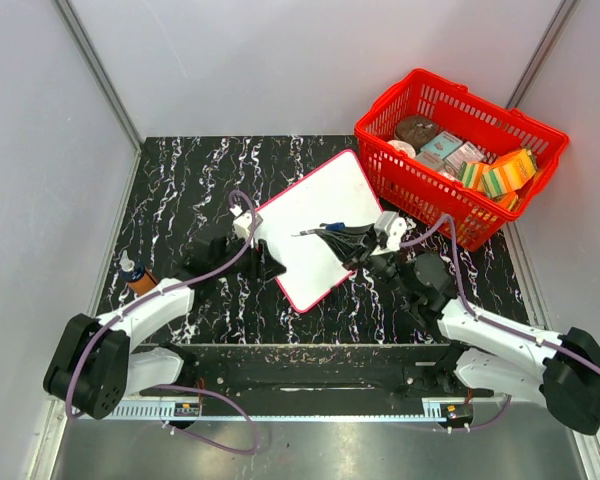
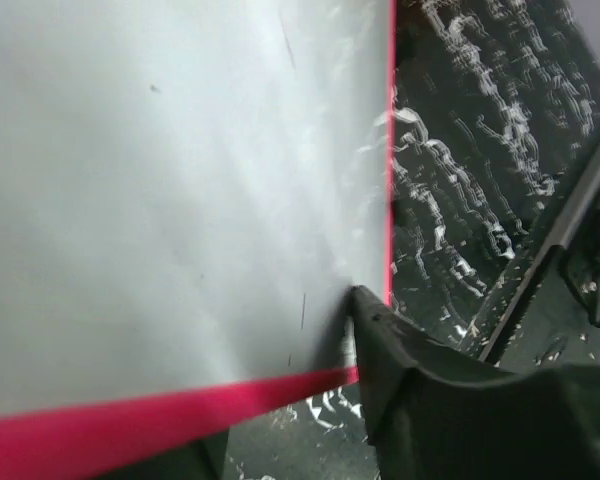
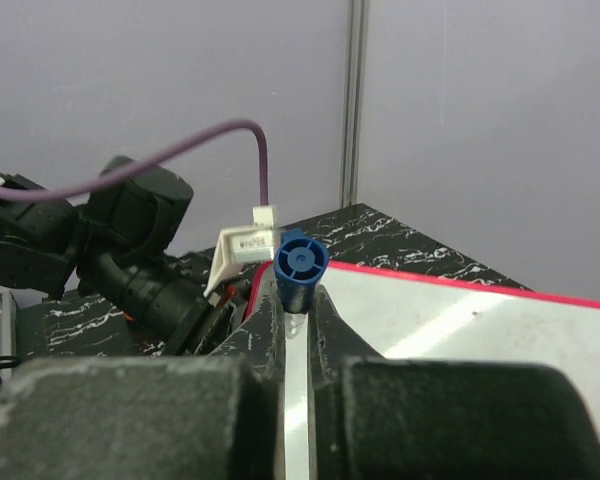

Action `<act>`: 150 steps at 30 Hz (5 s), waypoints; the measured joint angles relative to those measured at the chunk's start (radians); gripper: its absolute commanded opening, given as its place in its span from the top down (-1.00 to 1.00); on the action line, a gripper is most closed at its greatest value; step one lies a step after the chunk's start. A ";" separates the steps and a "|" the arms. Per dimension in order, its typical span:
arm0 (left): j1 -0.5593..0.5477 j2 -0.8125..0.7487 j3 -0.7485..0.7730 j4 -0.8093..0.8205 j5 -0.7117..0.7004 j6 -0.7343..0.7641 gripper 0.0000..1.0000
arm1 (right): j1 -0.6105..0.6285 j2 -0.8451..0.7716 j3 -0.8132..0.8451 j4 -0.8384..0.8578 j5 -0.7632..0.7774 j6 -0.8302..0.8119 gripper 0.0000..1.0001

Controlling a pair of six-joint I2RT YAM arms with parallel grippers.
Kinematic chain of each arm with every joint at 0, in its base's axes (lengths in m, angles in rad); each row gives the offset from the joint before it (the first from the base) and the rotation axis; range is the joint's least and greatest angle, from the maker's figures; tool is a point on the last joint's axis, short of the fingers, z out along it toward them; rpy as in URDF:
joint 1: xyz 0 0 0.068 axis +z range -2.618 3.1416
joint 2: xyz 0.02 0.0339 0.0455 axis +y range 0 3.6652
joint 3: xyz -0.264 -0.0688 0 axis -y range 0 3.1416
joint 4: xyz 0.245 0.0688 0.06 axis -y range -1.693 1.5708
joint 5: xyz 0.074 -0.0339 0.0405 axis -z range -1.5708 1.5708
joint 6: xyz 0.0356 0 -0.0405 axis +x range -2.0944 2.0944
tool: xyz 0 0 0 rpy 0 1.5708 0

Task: Write a sentence on the whiteboard
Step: Place the whiteboard at the center of the board, then adjust the whiteboard at the center of the board.

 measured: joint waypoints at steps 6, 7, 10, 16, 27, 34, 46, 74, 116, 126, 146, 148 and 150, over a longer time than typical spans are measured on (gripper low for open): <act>0.000 0.007 0.000 -0.101 -0.040 -0.006 -0.08 | 0.000 -0.071 0.000 -0.034 0.018 0.014 1.00; 0.000 0.007 0.000 -0.103 -0.040 -0.006 -0.09 | 0.000 -0.082 0.000 -0.042 0.021 0.014 1.00; 0.000 0.007 0.000 -0.110 -0.045 -0.003 -0.18 | 0.000 -0.111 0.000 -0.060 0.026 0.014 1.00; -0.005 0.007 0.000 -0.137 -0.072 0.027 -0.38 | 0.000 -0.147 -0.002 -0.079 0.043 0.014 1.00; -0.019 -0.073 0.000 -0.169 -0.123 0.039 -0.75 | 0.000 -0.157 -0.002 -0.102 0.051 0.014 1.00; -0.024 -0.139 0.000 -0.214 -0.176 0.010 -0.98 | 0.000 -0.180 -0.003 -0.109 0.052 0.014 1.00; -0.051 -0.327 0.009 -0.422 -0.350 -0.111 -0.98 | 0.000 -0.207 -0.003 -0.132 0.052 0.014 1.00; -0.048 -0.007 0.824 -0.873 -0.551 0.159 -0.98 | 0.000 -0.347 -0.001 -0.317 0.050 -0.012 1.00; 0.090 1.023 1.700 -1.305 0.206 0.451 -0.30 | 0.000 -0.476 -0.002 -0.521 0.074 -0.050 1.00; 0.086 1.049 1.720 -1.364 0.200 0.556 0.59 | 0.000 -0.479 -0.002 -0.527 0.078 -0.051 1.00; 0.078 1.076 1.798 -1.449 0.325 0.533 1.00 | 0.000 -0.496 -0.008 -0.533 0.079 -0.051 1.00; 0.068 1.088 1.821 -1.448 0.318 0.528 1.00 | 0.000 -0.498 -0.009 -0.542 0.079 -0.051 1.00; 0.054 1.091 1.841 -1.449 0.303 0.528 1.00 | 0.000 -0.502 -0.009 -0.550 0.080 -0.051 1.00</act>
